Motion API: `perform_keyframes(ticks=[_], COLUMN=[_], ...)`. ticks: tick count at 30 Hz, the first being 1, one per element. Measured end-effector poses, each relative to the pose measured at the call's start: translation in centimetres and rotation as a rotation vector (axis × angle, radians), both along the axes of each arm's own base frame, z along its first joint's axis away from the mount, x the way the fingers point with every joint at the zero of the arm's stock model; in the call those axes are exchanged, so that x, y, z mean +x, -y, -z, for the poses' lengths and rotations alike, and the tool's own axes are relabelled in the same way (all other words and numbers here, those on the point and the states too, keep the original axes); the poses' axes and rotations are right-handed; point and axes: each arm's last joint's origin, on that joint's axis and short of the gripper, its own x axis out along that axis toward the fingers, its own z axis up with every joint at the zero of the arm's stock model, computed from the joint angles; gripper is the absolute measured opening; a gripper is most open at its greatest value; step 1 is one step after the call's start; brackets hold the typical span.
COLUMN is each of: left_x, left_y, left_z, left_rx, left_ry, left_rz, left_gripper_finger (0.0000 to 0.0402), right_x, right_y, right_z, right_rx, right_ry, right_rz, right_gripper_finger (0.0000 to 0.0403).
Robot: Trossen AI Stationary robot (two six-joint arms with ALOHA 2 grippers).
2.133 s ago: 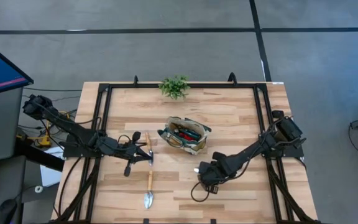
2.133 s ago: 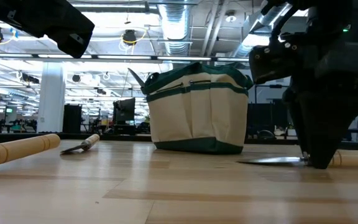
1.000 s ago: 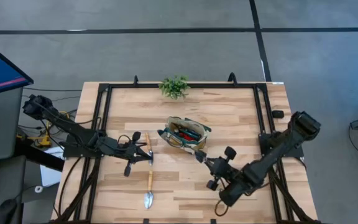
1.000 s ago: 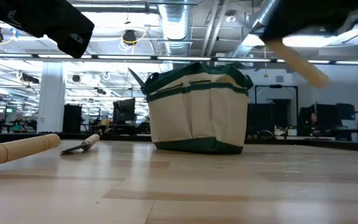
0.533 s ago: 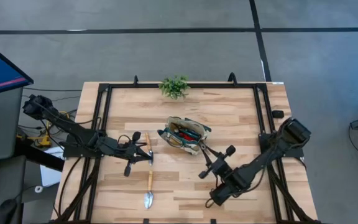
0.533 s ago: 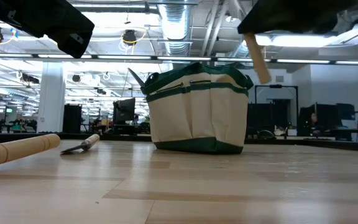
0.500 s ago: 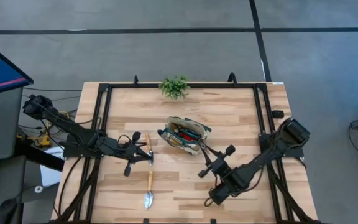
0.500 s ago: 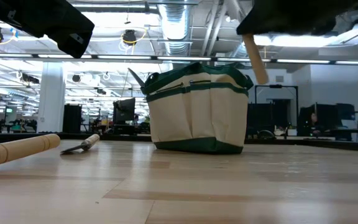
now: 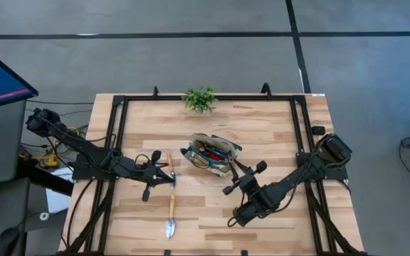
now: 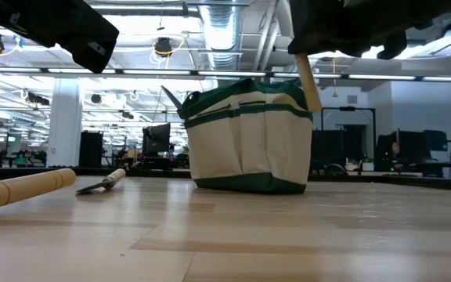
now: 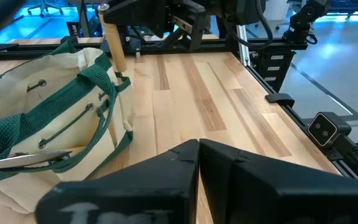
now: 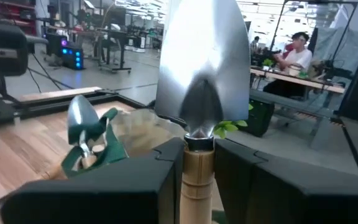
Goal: Pick & Place Garden tools in Gardening bag
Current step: Put the right trowel into the gardening bag
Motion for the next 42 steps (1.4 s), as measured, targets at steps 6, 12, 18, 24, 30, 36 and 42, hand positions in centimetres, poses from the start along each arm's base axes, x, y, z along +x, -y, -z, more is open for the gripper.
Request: perform_keyframes(ticks=[6, 12, 18, 24, 30, 36, 42], left_x=[0.0, 0.0, 0.0, 0.0, 0.0, 0.0, 0.0], left_y=[0.0, 0.0, 0.0, 0.0, 0.0, 0.0, 0.0], left_z=[0.0, 0.0, 0.0, 0.0, 0.0, 0.0, 0.0], left_rx=[0.000, 0.000, 0.000, 0.000, 0.000, 0.000, 0.000], left_ry=[0.000, 0.000, 0.000, 0.000, 0.000, 0.000, 0.000], left_rz=[0.000, 0.000, 0.000, 0.000, 0.000, 0.000, 0.000], left_gripper_finger=[0.0002, 0.0002, 0.0002, 0.0002, 0.0002, 0.0002, 0.0002], right_x=[0.4, 0.8, 1.2, 1.4, 1.6, 1.9, 2.9], right_y=[0.5, 1.1, 1.1, 1.2, 1.3, 1.5, 2.0], right_z=[0.0, -0.1, -0.2, -0.2, -0.3, -0.3, -0.2], right_rx=[0.004, 0.016, 0.038, 0.052, 0.066, 0.095, 0.149], right_ry=[0.006, 0.025, 0.059, 0.080, 0.102, 0.106, 0.019], right_rz=[0.019, 0.041, 0.047, 0.052, 0.058, 0.060, 0.047], right_gripper_finger=[0.0056, 0.0056, 0.0056, 0.0056, 0.0056, 0.0056, 0.0056])
